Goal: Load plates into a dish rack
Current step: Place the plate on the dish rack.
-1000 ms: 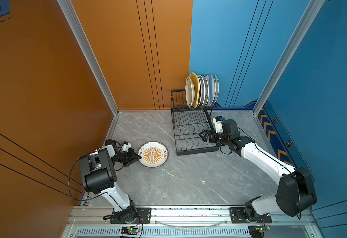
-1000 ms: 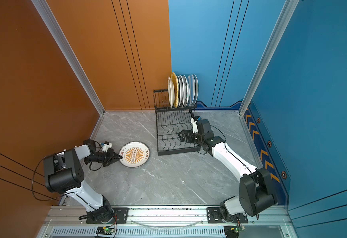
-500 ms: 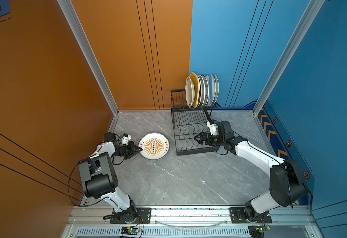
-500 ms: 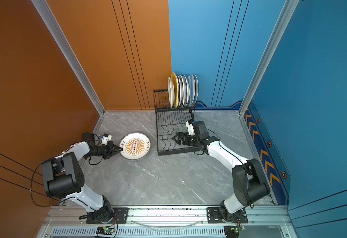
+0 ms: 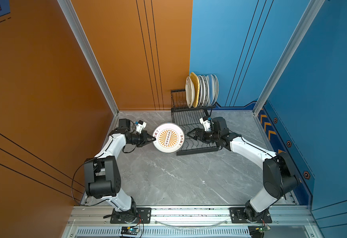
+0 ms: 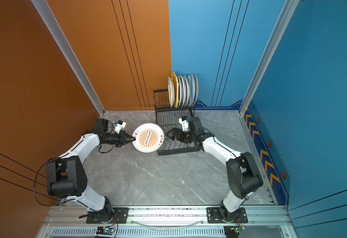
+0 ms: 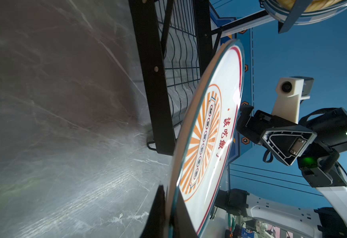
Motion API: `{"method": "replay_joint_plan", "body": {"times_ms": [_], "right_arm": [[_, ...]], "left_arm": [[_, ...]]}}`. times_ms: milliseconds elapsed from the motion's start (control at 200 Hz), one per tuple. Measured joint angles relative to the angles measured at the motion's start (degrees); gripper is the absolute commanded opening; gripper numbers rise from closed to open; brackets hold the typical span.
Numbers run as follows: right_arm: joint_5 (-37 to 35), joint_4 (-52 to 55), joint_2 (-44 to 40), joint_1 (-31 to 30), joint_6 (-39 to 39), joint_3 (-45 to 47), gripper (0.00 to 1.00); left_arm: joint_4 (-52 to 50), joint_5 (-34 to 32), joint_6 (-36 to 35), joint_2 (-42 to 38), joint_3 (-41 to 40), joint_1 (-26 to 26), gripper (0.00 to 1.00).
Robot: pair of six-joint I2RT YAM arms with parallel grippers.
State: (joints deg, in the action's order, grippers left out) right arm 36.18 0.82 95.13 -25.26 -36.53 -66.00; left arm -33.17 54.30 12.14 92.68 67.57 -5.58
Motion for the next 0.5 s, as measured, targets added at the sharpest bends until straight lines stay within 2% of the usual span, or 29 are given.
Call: {"method": "replay_joint_plan", "body": {"times_ms": [165,325,500], "right_arm": [[2.91,-2.80,2.08,-0.48,-2.56,-0.35,0.81],[5.29,-6.56,3.26,-0.48,-5.44,-0.28,0.68],[7.50,-10.99,3.37,-0.48,-8.44,0.26,0.48]], "left_arm": [[0.00,0.98,1.05,0.59,3.41,4.94,0.00],[0.04,2.23,1.27,2.38,4.63,6.75,0.00],[0.00,2.82,1.42,3.87,4.63,7.58,0.00]]}}
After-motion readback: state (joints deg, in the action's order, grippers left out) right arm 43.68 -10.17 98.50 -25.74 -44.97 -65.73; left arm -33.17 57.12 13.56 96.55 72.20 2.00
